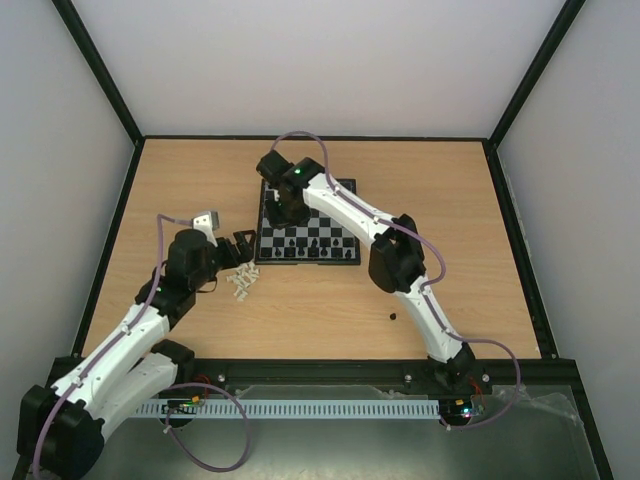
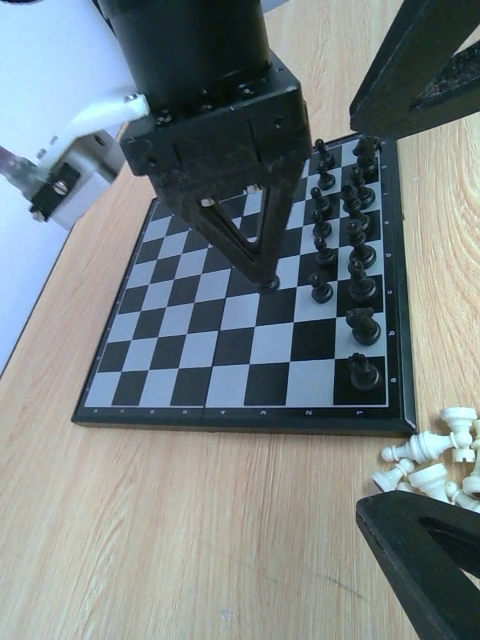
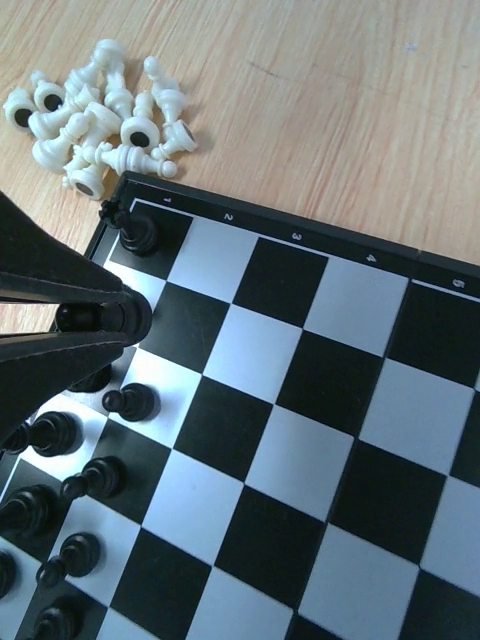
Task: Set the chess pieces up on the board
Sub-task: Place the chess piece on the chessboard.
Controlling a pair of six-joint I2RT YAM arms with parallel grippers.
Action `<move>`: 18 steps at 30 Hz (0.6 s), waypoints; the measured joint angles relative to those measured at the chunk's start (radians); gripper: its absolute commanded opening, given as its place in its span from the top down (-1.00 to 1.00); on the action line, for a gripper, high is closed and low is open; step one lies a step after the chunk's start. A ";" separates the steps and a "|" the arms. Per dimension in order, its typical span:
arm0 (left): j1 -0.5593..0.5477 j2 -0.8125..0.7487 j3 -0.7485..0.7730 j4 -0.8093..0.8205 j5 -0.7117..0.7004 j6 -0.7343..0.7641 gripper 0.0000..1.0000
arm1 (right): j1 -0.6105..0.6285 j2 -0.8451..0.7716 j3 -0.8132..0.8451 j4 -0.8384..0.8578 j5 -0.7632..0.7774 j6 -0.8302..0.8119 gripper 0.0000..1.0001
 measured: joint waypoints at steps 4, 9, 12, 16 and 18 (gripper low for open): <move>0.000 -0.021 0.000 -0.014 -0.015 0.000 -0.99 | 0.003 0.011 0.000 -0.001 -0.029 -0.013 0.97; 0.000 -0.037 0.000 -0.042 -0.030 0.000 -0.99 | 0.015 0.026 0.001 -0.001 -0.037 -0.023 0.97; 0.000 -0.049 0.000 -0.051 -0.042 0.000 -0.99 | 0.023 0.047 0.001 -0.001 -0.031 -0.026 0.97; 0.000 -0.066 0.000 -0.053 -0.051 0.000 -0.99 | 0.027 0.075 0.001 -0.001 -0.019 -0.031 0.97; 0.000 -0.068 0.000 -0.054 -0.055 0.000 -0.99 | 0.029 0.086 0.001 -0.001 -0.013 -0.032 0.97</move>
